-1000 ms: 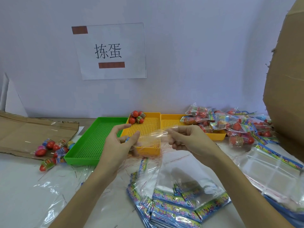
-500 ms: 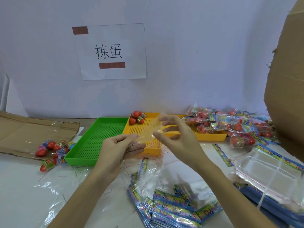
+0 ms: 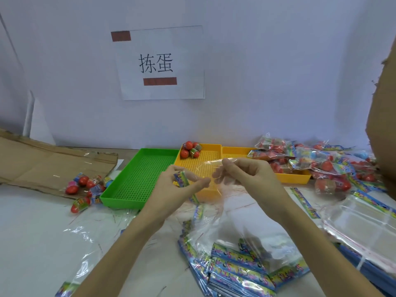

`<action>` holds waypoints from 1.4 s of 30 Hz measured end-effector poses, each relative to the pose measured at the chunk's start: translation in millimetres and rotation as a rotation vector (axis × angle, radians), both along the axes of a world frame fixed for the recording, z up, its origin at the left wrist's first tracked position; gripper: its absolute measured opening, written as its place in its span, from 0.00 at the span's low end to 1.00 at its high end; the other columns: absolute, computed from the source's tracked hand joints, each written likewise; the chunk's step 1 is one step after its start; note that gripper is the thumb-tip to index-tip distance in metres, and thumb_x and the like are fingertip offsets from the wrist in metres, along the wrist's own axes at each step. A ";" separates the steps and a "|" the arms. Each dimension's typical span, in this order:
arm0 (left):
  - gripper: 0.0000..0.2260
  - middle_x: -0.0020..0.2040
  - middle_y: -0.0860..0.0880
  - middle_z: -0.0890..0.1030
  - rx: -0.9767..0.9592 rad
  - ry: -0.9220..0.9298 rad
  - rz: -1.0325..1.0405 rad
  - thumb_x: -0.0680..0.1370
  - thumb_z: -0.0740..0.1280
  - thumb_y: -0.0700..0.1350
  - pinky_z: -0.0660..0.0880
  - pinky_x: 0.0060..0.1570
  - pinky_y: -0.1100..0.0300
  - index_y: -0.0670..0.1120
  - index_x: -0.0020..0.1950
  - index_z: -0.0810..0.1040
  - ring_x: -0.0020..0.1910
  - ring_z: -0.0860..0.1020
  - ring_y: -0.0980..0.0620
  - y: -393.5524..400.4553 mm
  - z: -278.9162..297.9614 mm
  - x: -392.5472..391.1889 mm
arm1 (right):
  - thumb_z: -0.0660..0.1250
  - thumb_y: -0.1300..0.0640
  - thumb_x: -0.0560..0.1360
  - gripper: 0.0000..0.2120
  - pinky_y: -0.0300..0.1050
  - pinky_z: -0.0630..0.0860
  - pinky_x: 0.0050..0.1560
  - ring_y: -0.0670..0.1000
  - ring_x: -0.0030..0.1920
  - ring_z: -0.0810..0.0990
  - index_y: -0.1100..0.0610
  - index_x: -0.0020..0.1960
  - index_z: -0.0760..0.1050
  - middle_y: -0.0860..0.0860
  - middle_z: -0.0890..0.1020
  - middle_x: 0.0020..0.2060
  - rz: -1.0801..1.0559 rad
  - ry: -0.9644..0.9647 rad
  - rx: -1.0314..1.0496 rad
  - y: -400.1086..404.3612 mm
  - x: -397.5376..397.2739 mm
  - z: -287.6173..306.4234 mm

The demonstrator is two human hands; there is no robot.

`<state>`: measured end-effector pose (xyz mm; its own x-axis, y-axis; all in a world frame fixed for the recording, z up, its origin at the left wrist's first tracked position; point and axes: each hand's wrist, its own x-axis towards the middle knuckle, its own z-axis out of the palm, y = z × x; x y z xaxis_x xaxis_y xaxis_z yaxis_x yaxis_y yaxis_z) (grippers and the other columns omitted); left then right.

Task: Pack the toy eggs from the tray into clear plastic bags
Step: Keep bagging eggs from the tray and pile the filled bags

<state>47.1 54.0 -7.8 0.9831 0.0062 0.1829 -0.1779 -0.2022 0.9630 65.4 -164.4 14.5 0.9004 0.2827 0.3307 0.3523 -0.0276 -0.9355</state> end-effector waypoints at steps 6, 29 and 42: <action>0.19 0.37 0.42 0.86 0.108 0.001 -0.047 0.70 0.77 0.64 0.76 0.38 0.59 0.48 0.38 0.86 0.35 0.81 0.47 9.9 4.1 1.5 | 0.74 0.49 0.75 0.13 0.39 0.80 0.42 0.53 0.44 0.86 0.54 0.55 0.87 0.58 0.88 0.47 0.116 0.115 0.030 -4.2 1.5 0.2; 0.09 0.40 0.49 0.89 0.090 -0.018 0.094 0.75 0.80 0.44 0.86 0.44 0.45 0.48 0.54 0.86 0.38 0.88 0.45 45.4 4.7 15.4 | 0.61 0.58 0.86 0.11 0.50 0.86 0.45 0.55 0.45 0.87 0.58 0.53 0.82 0.54 0.87 0.41 -0.178 -0.106 -0.231 37.7 54.1 8.6; 0.15 0.43 0.45 0.89 -0.225 0.078 0.142 0.72 0.81 0.43 0.85 0.35 0.55 0.43 0.56 0.84 0.37 0.88 0.44 60.2 -1.6 23.1 | 0.70 0.60 0.80 0.14 0.50 0.79 0.55 0.58 0.59 0.79 0.58 0.65 0.73 0.58 0.79 0.62 -0.409 -0.262 -0.959 127.9 162.9 -40.3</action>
